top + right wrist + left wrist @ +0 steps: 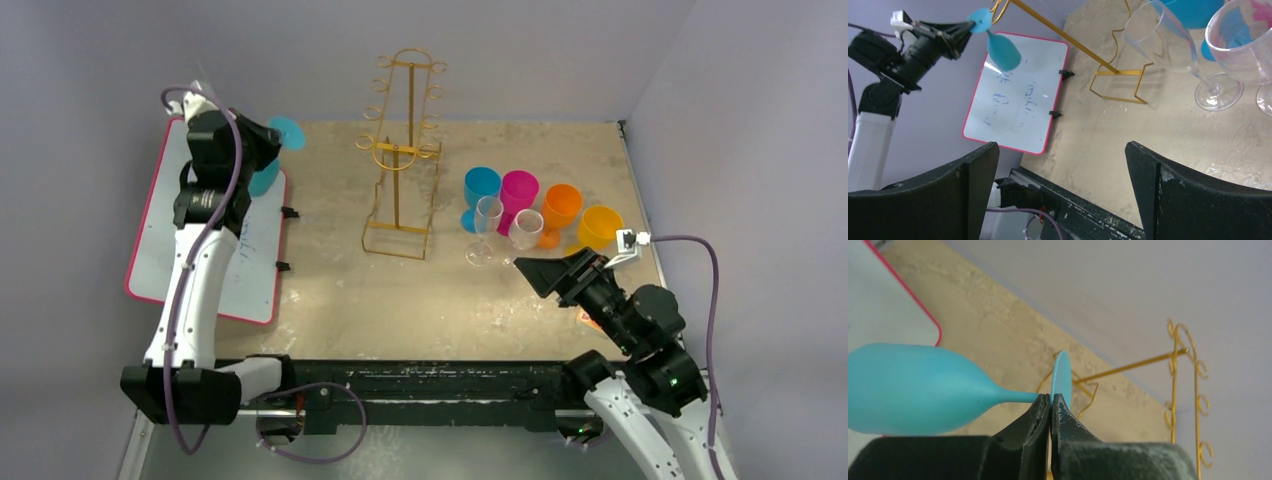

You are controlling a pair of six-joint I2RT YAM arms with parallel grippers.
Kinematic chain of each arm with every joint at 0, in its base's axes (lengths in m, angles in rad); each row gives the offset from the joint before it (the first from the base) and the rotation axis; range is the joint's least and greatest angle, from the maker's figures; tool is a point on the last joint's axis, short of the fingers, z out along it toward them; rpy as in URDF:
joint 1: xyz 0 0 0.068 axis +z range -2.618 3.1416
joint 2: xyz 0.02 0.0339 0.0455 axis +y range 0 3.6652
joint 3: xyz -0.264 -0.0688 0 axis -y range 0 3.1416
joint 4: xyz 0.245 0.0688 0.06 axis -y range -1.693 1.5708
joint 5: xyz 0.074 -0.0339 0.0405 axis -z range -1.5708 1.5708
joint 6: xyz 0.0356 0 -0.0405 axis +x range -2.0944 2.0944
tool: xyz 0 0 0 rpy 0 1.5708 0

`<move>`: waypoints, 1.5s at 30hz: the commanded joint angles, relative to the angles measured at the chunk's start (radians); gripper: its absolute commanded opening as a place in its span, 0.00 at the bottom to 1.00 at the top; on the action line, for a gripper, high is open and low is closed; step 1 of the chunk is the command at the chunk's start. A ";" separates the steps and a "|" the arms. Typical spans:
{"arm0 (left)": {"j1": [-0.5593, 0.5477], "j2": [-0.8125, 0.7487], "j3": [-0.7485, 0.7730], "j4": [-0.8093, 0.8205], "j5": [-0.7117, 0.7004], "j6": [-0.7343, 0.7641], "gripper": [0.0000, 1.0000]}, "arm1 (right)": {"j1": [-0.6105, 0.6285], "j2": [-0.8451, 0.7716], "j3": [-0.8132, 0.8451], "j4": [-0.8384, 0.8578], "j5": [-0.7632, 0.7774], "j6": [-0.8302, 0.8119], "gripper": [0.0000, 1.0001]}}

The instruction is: Take the wine glass off the wine glass rack

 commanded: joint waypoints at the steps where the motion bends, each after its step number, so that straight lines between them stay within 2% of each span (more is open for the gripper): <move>1: -0.005 -0.133 -0.139 -0.010 0.076 0.023 0.00 | -0.001 -0.042 -0.036 0.128 0.056 0.013 1.00; 6: -0.006 -0.243 -0.281 0.022 0.192 -0.043 0.00 | -0.001 -0.038 -0.060 0.245 0.094 -0.080 1.00; 12: -0.006 -0.309 -0.371 -0.039 0.282 -0.093 0.00 | -0.001 0.018 -0.014 0.213 0.084 -0.129 1.00; 16: -0.009 -0.400 -0.497 0.025 0.366 -0.181 0.00 | -0.001 0.018 -0.042 0.216 0.063 -0.002 1.00; 17: -0.009 -0.422 -0.514 0.033 0.376 -0.196 0.00 | -0.001 0.011 -0.053 0.233 0.061 0.009 1.00; 20: -0.014 -0.473 -0.544 -0.018 0.393 -0.214 0.00 | -0.001 -0.038 -0.114 0.418 0.031 -0.154 1.00; 21: -0.017 -0.488 -0.562 -0.041 0.401 -0.232 0.00 | -0.001 -0.051 -0.137 0.438 0.037 -0.159 1.00; 25: -0.076 -0.581 -0.693 0.001 0.444 -0.322 0.00 | -0.001 -0.056 -0.097 0.397 0.107 -0.155 1.00; 27: -0.132 -0.610 -0.737 0.032 0.416 -0.350 0.00 | -0.002 -0.027 -0.064 0.348 0.115 -0.110 1.00; 30: -0.235 -0.612 -0.729 -0.020 0.283 -0.357 0.00 | -0.001 0.045 -0.047 0.315 0.013 0.021 1.00; 31: -0.261 -0.610 -0.734 -0.006 0.270 -0.364 0.00 | -0.002 0.072 -0.049 0.342 -0.035 -0.001 1.00; 34: -0.304 -0.602 -0.750 0.078 0.311 -0.392 0.00 | -0.001 0.176 -0.073 0.446 -0.202 0.029 1.00; 37: -0.328 -0.638 -0.723 0.066 0.275 -0.374 0.00 | -0.002 0.271 -0.073 0.483 -0.322 0.048 1.00; 39: -0.329 -0.659 -0.731 0.085 0.291 -0.370 0.00 | -0.002 0.322 -0.047 0.451 -0.352 0.036 1.00; 42: -0.332 -0.641 -0.775 0.194 0.400 -0.406 0.00 | -0.001 0.389 0.000 0.407 -0.394 0.001 1.00; 45: -0.344 -0.628 -0.751 0.170 0.404 -0.357 0.00 | -0.001 0.435 0.033 0.388 -0.427 -0.021 1.00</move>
